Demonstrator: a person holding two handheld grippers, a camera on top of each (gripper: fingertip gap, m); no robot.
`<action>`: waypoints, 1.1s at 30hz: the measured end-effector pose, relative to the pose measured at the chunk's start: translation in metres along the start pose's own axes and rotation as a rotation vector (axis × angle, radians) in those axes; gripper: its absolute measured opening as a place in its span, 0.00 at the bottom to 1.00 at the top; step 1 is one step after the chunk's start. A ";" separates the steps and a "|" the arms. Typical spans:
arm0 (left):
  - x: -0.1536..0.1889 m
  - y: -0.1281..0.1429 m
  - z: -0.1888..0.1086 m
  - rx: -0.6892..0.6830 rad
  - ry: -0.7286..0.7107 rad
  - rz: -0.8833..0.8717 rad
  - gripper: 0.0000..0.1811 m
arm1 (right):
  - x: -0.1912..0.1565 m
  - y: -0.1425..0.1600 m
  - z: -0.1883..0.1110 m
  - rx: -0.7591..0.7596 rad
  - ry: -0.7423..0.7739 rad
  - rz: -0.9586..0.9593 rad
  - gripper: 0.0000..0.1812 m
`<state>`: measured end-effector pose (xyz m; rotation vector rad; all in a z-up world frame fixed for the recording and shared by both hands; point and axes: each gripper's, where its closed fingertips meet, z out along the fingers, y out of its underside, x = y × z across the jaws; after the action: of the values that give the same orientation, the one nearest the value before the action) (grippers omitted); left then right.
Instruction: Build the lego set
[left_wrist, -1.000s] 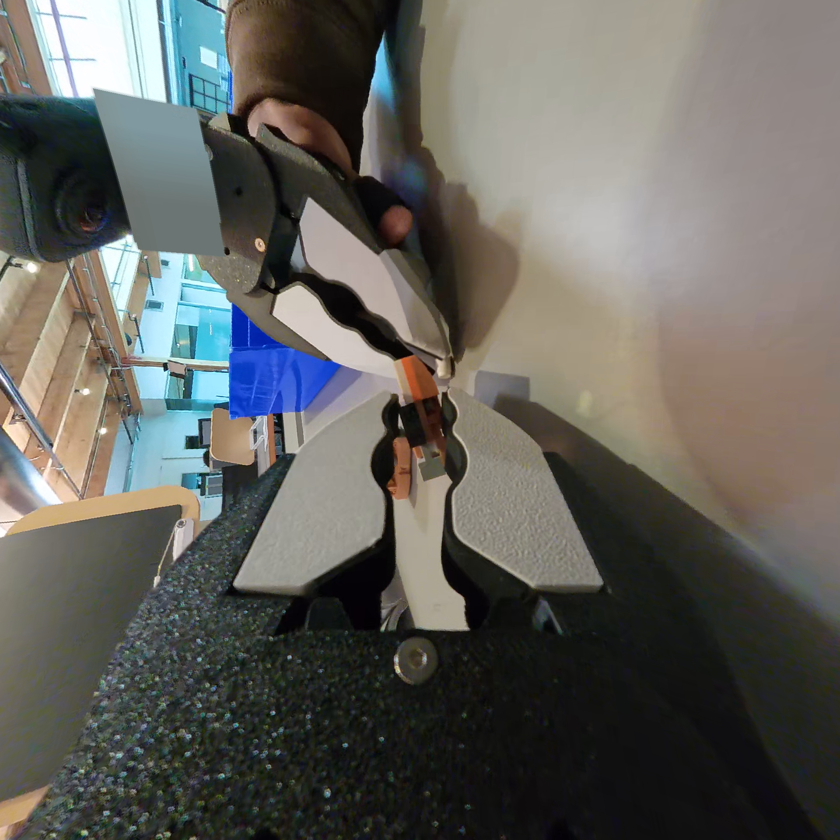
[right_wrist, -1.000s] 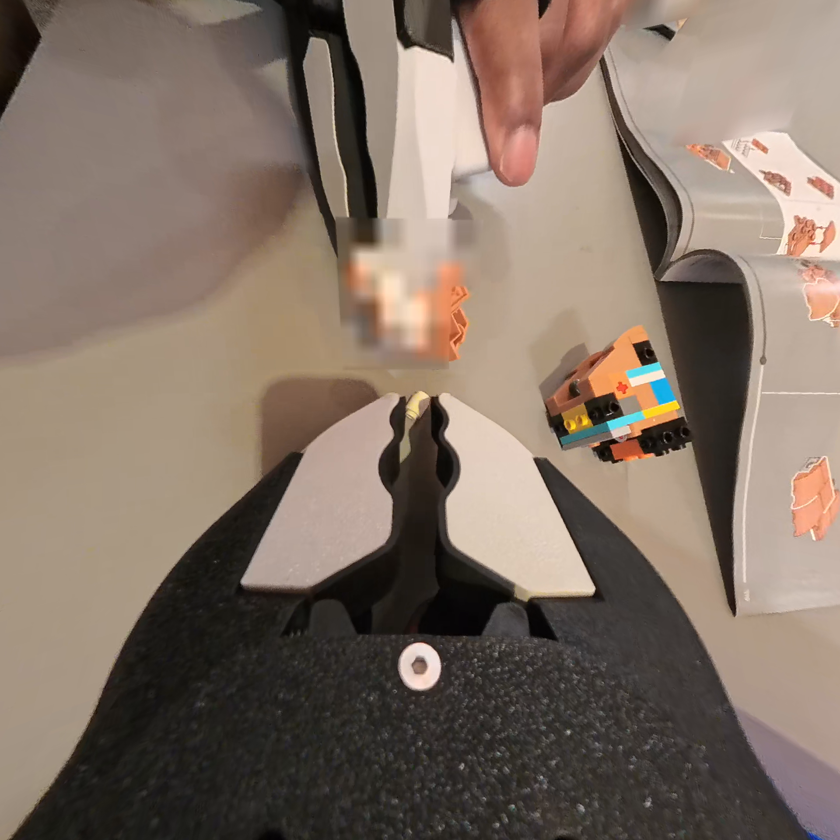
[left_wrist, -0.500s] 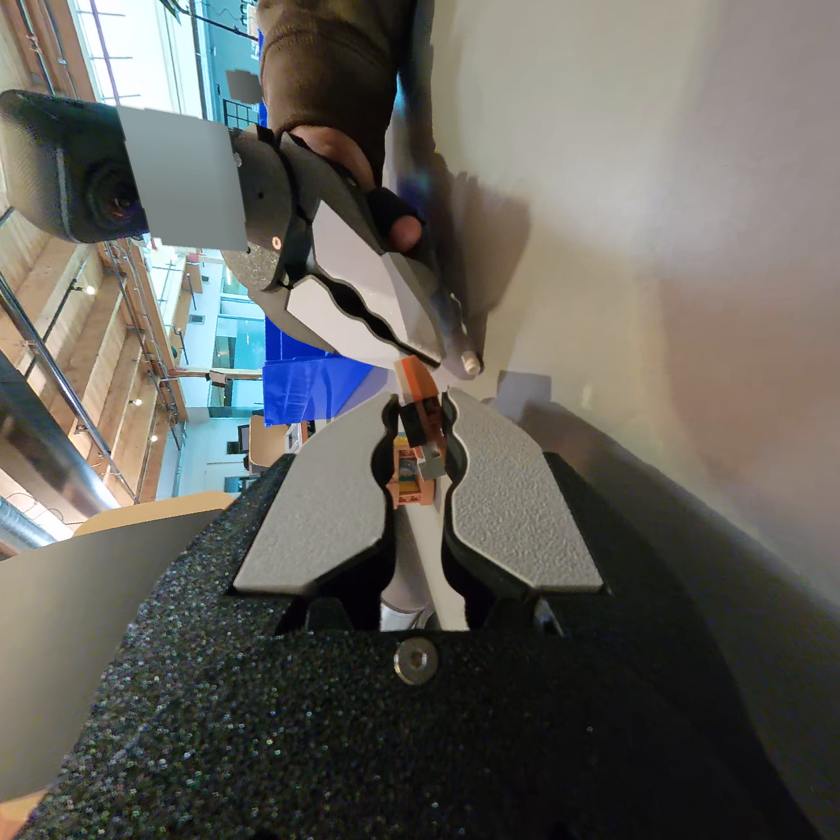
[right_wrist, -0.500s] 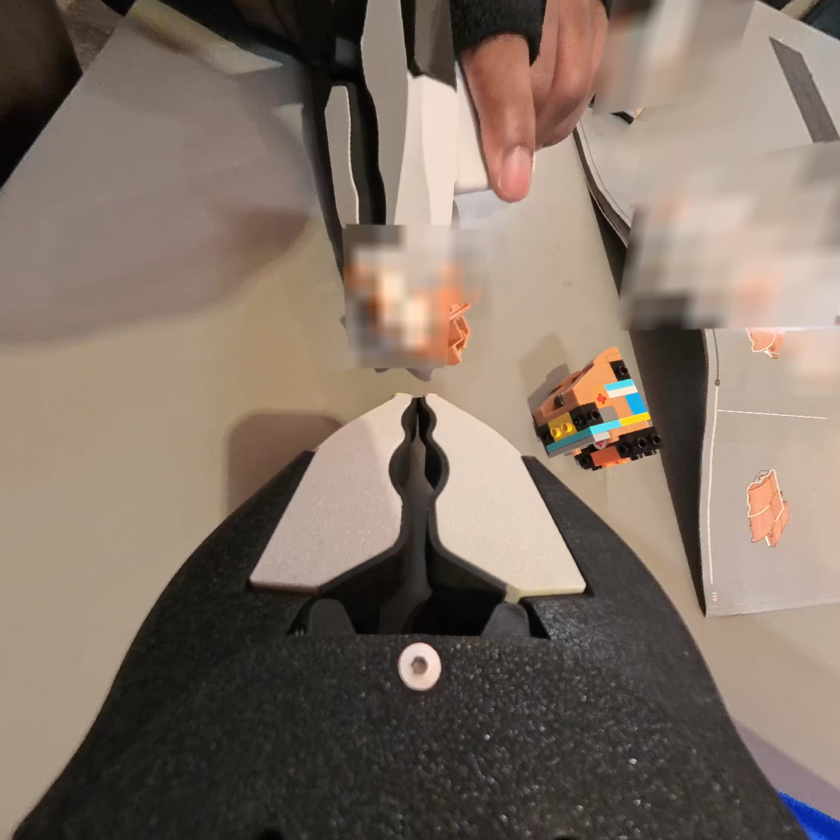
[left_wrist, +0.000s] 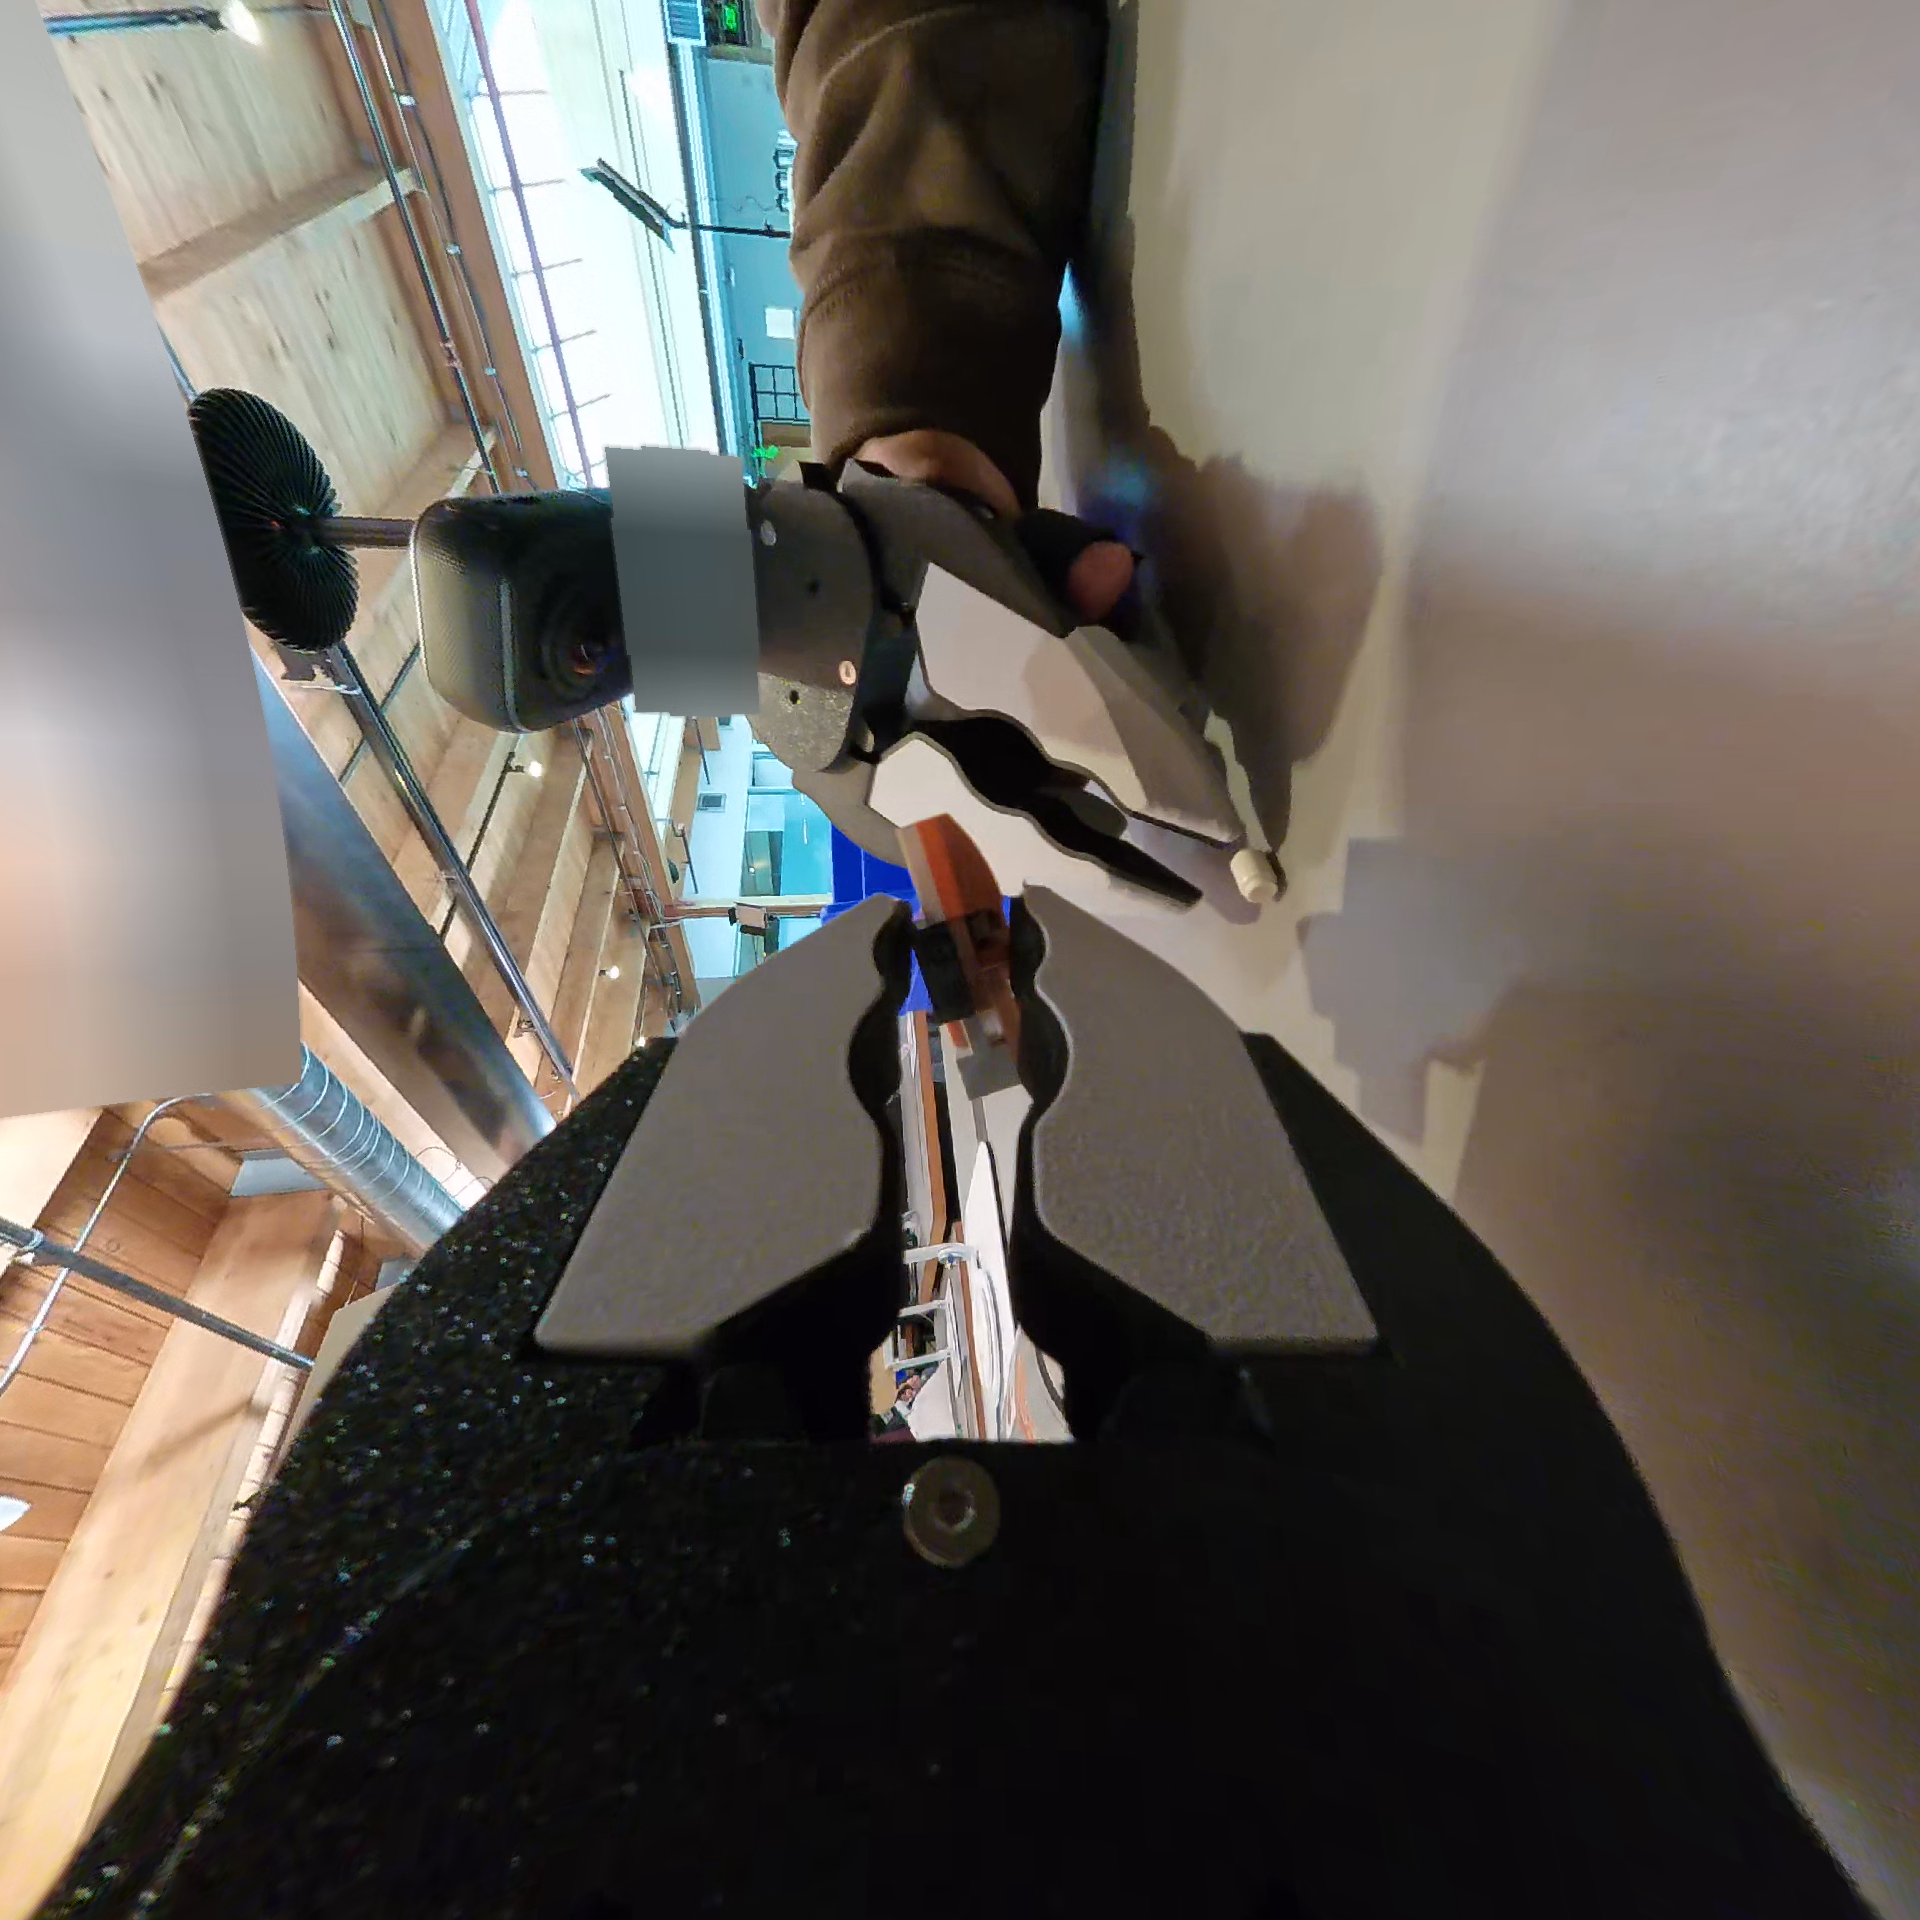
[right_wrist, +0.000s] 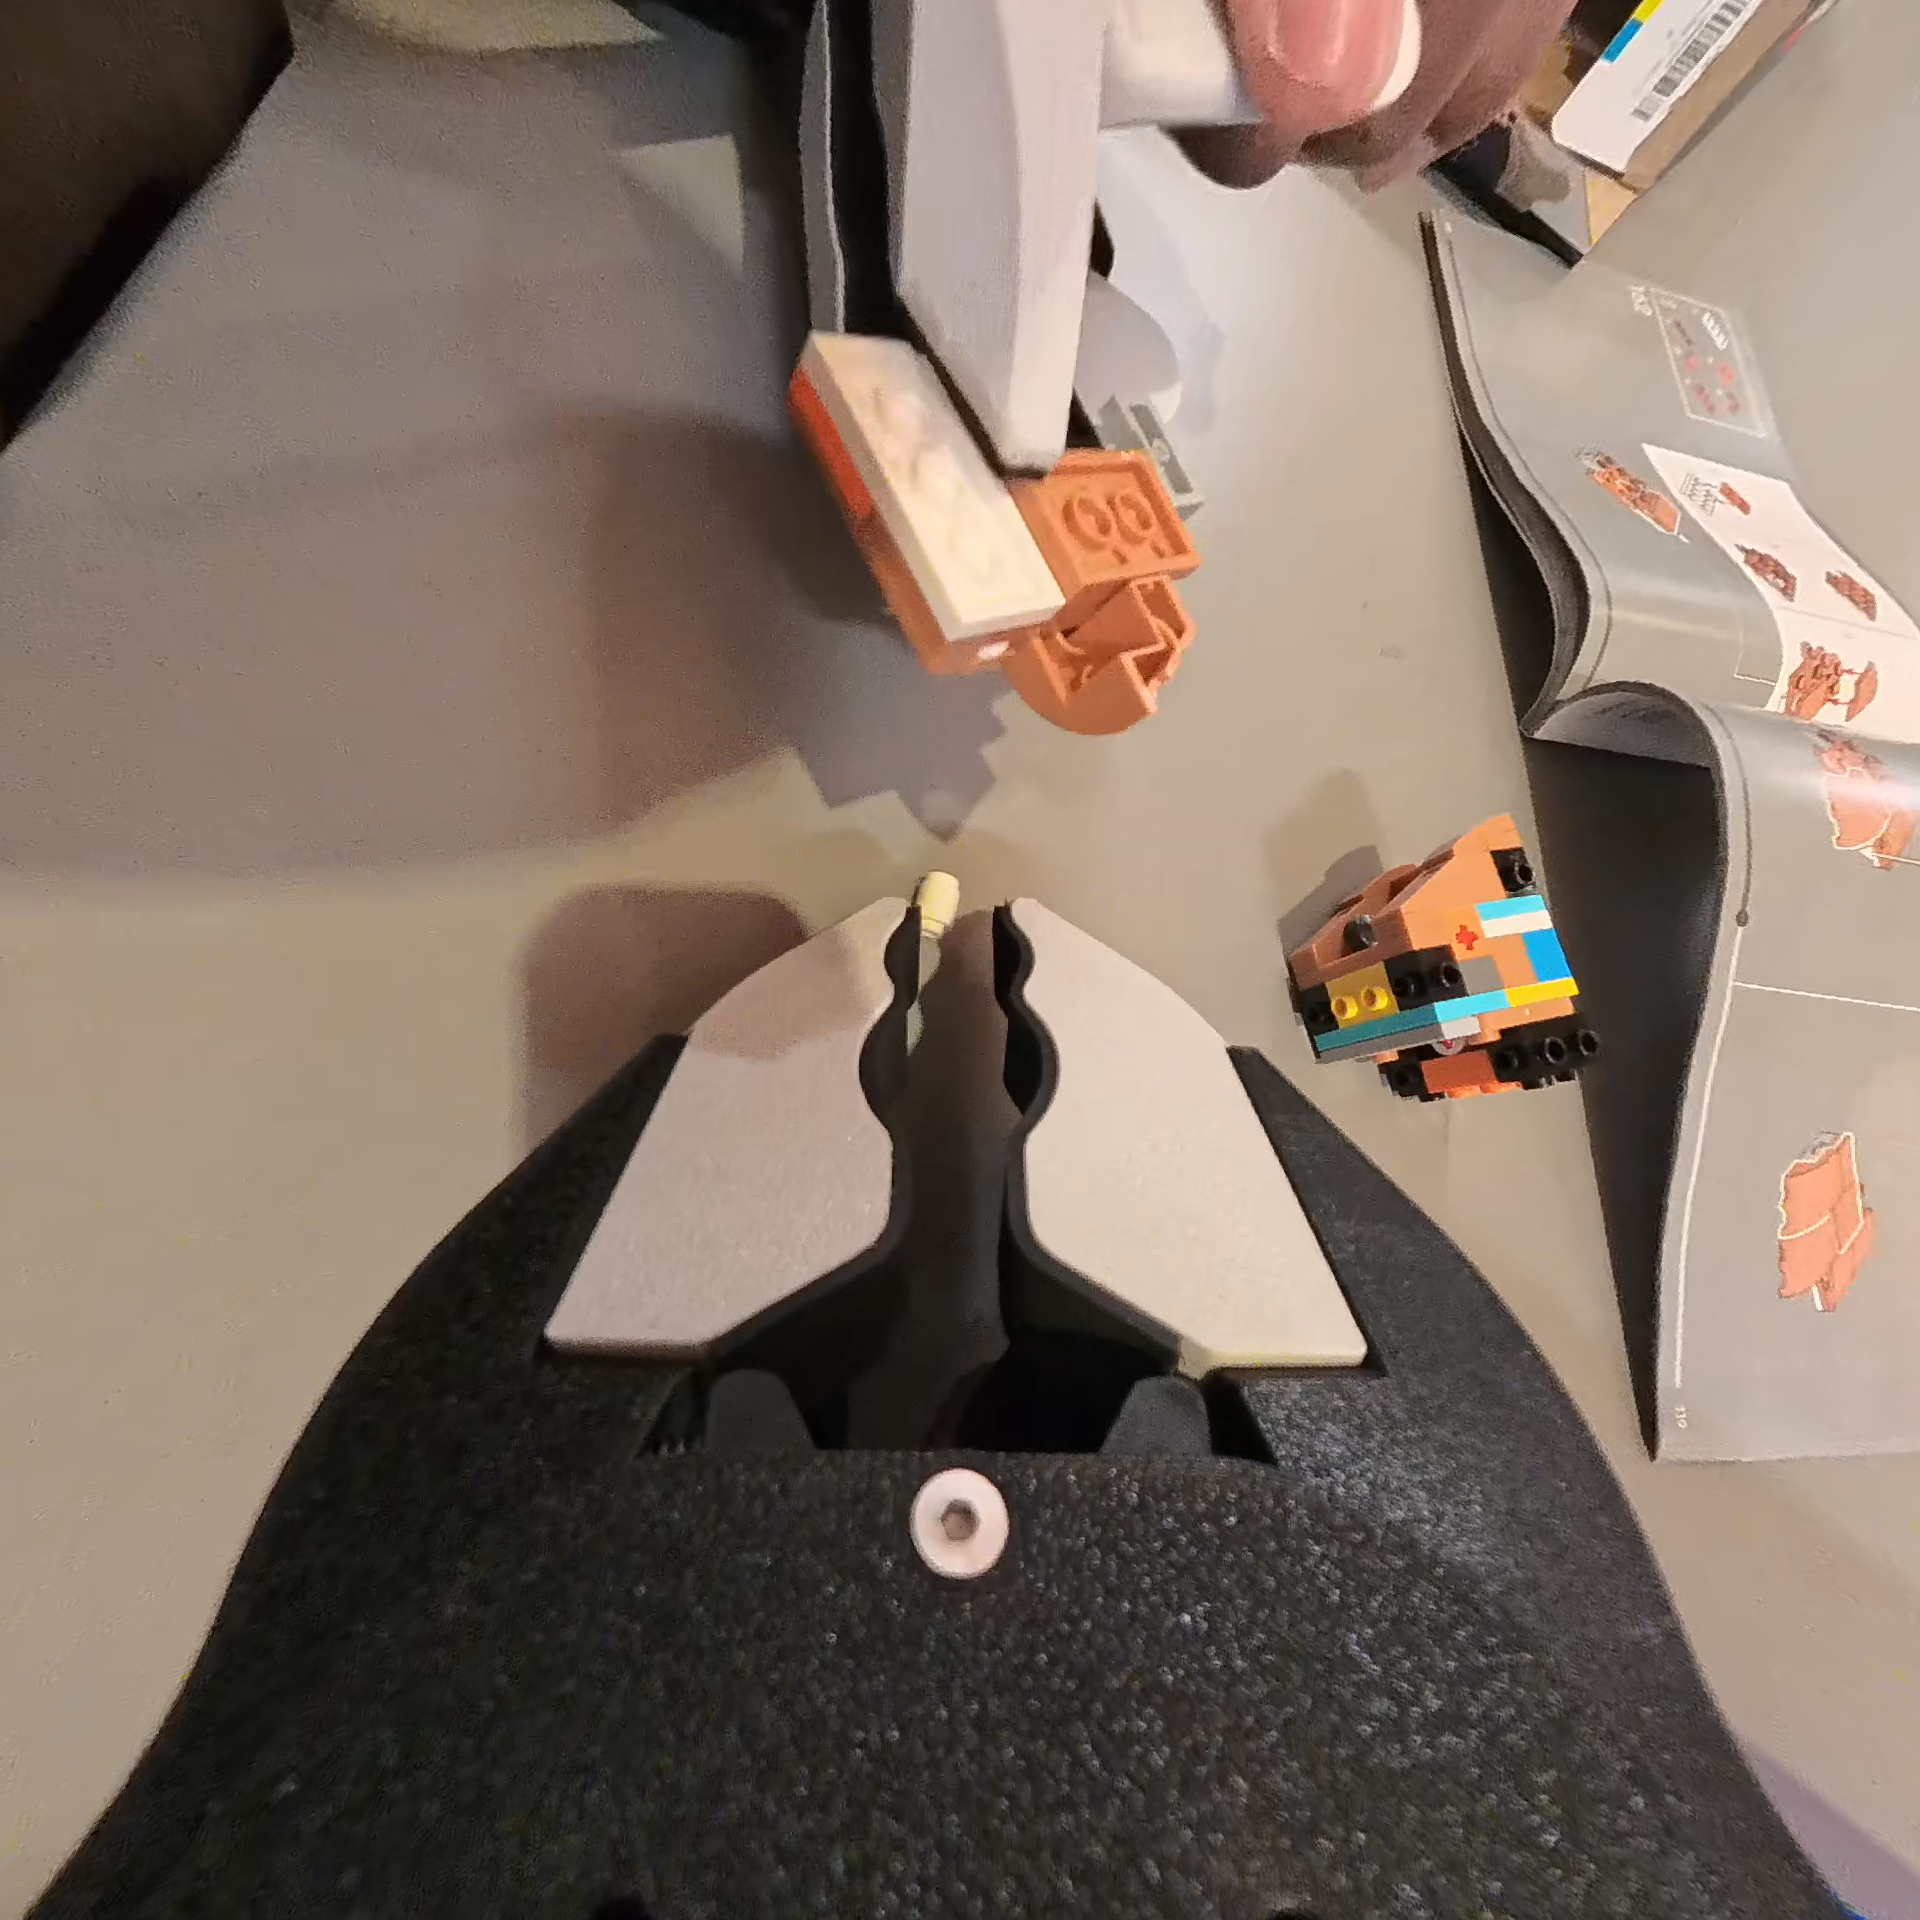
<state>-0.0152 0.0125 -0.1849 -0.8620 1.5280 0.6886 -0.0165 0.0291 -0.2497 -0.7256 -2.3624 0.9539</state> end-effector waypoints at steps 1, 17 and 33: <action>0.000 0.000 0.000 0.000 -0.002 0.001 0.10 | 0.000 0.000 0.000 0.000 -0.001 0.001 0.07; -0.007 -0.006 -0.001 0.002 -0.043 0.057 0.10 | 0.003 0.002 0.002 -0.021 0.010 0.028 0.00; -0.010 -0.003 -0.003 -0.006 -0.062 0.047 0.10 | 0.003 -0.001 -0.003 0.029 -0.017 0.056 0.00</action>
<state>-0.0137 0.0099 -0.1743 -0.8043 1.4949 0.7481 -0.0173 0.0319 -0.2460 -0.7787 -2.3490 1.0196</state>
